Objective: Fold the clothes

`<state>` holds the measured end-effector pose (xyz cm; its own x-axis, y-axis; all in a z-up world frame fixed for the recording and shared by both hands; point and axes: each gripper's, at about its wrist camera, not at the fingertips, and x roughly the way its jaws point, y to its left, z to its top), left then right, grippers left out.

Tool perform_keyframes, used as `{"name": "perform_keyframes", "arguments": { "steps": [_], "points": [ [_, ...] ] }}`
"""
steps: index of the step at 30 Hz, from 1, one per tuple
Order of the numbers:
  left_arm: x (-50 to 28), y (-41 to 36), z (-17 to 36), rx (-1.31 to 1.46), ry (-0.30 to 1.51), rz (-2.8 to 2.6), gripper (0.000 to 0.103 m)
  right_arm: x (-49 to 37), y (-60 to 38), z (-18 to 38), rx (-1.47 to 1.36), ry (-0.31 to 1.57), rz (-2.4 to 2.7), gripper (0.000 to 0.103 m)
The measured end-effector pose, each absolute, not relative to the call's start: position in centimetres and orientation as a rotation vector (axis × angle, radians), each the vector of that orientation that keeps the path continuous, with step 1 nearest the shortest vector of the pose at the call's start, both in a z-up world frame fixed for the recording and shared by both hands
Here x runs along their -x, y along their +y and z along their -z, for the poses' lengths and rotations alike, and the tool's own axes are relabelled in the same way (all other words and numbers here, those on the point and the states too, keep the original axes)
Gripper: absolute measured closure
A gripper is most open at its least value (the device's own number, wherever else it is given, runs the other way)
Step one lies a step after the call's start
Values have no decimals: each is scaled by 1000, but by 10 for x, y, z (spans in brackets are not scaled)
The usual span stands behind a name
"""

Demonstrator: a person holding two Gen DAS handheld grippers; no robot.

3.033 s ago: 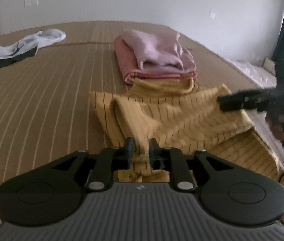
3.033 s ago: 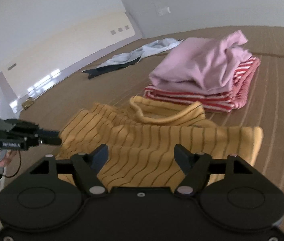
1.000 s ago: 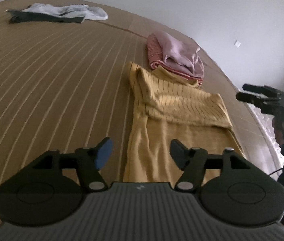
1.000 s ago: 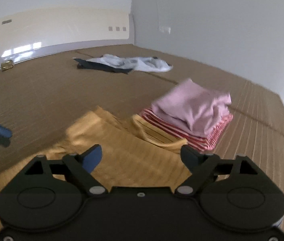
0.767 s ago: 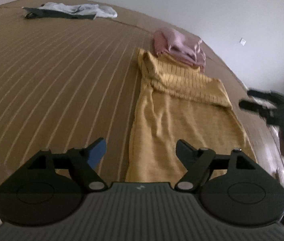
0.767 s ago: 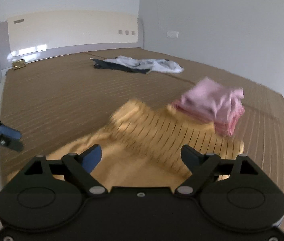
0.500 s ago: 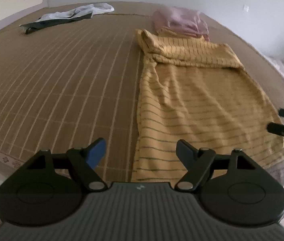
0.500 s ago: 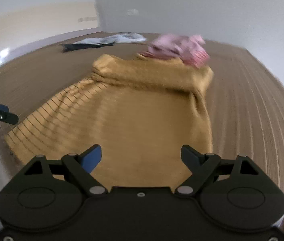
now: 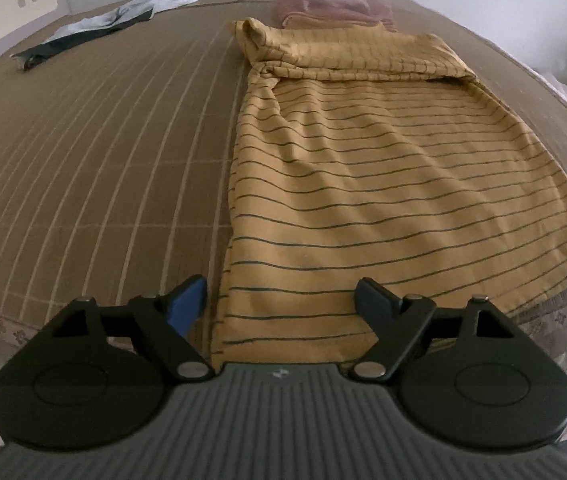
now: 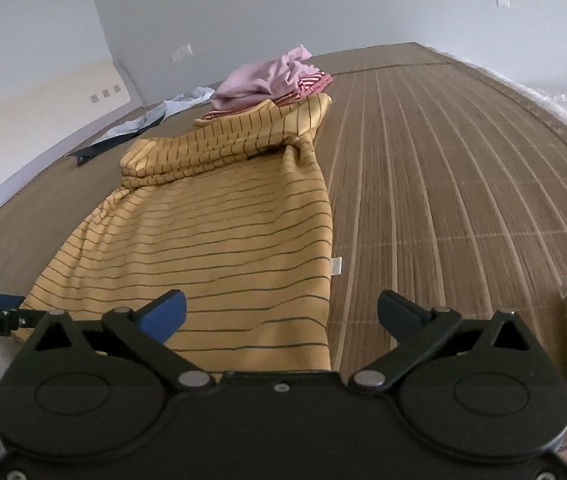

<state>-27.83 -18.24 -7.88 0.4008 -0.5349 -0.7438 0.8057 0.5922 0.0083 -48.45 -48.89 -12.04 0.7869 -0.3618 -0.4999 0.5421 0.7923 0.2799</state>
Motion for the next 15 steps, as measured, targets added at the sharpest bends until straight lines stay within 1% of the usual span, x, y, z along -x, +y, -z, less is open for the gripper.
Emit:
{"name": "perform_keyframes", "arguments": {
  "steps": [8,12,15],
  "points": [
    [275,-186,83,-391,783,876,7,477,-476,129,-361,469,491,1],
    [276,-188,84,-394,784,876,6,469,-470,133,-328,465,440,1],
    [276,-188,84,-392,782,881,6,466,-466,135,-306,459,429,4]
  ]
}}
